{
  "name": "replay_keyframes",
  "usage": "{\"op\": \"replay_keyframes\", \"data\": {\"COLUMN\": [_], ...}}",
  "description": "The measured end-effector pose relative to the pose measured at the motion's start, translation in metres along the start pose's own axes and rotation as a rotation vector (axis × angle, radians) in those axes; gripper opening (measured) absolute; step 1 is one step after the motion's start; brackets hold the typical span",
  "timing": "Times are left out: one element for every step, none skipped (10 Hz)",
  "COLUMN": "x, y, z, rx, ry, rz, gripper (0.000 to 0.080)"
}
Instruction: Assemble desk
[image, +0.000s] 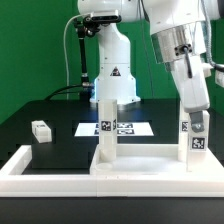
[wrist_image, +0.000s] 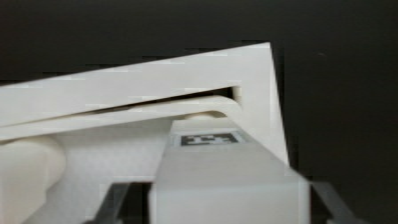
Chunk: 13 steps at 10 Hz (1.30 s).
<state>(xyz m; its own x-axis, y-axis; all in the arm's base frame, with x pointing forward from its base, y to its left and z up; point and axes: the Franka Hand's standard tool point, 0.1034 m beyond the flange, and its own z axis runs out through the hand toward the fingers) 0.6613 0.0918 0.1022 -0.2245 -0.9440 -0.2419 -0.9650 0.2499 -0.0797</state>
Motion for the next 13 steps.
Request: {"op": "replay_keyframes", "data": {"x": [0.001, 0.003, 0.007, 0.009, 0.012, 0.013, 0.013, 0.013, 0.014, 0.02, 0.032, 0.048, 0.065], "y": [0.0, -0.002, -0.003, -0.005, -0.006, -0.006, -0.005, -0.005, -0.004, 0.002, 0.011, 0.018, 0.026], "z": [0.0, -0.001, -0.002, -0.004, -0.005, -0.005, -0.004, -0.004, -0.006, -0.019, -0.038, -0.055, -0.067], "rx": [0.001, 0.004, 0.007, 0.014, 0.018, 0.018, 0.017, 0.017, 0.019, 0.023, 0.035, 0.054, 0.065], "ry": [0.001, 0.004, 0.007, 0.019, 0.025, 0.026, 0.026, 0.026, 0.026, 0.02, 0.014, 0.011, 0.014], "rz": [0.033, 0.096, 0.143, 0.215, 0.242, 0.247, 0.245, 0.243, 0.204, 0.15, 0.116, 0.074, 0.054], "gripper": [0.0294, 0.0295, 0.0295, 0.0295, 0.0295, 0.0296, 0.0296, 0.049, 0.049, 0.0616, 0.0639, 0.0648, 0.0648]}}
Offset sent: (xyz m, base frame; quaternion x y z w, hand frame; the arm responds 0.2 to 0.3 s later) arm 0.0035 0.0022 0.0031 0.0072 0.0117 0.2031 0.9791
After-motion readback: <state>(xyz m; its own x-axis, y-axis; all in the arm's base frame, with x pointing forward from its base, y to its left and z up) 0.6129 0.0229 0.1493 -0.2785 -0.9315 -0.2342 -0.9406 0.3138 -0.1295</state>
